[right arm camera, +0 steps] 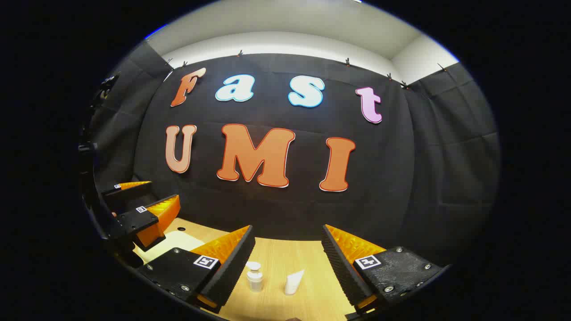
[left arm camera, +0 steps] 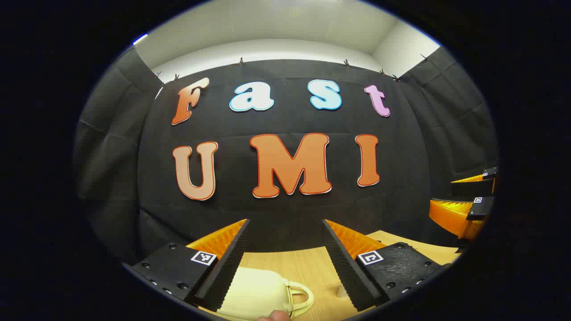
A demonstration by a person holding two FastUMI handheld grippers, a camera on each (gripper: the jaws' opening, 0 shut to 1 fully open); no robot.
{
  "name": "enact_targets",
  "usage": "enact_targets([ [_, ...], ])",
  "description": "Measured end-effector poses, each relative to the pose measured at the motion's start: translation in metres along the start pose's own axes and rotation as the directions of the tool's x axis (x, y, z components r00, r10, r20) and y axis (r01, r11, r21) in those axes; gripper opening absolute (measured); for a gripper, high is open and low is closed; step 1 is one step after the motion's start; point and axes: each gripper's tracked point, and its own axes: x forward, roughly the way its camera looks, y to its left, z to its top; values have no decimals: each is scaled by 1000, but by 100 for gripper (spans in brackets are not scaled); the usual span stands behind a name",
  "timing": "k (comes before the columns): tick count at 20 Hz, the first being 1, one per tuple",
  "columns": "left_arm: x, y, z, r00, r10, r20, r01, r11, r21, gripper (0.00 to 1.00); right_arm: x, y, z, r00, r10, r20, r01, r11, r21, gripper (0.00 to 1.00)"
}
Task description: First open the suitcase, pack the skin care products into it, and then close the suitcase.
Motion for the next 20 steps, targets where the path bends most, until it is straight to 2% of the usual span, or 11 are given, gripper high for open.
enact_targets([
  [7,11,-3,-12,1000,12,-11,-11,999,50,99,20,-6,-24,998,11,-66,-10,1000,13,95],
  [13,26,3,0,994,110,-3,-109,993,45,99,49,-4,-19,993,107,-44,-106,994,16,96],
  [20,20,-7,-5,980,195,-34,-192,979,61,99,50,1,-27,968,250,-35,-248,967,52,96],
])
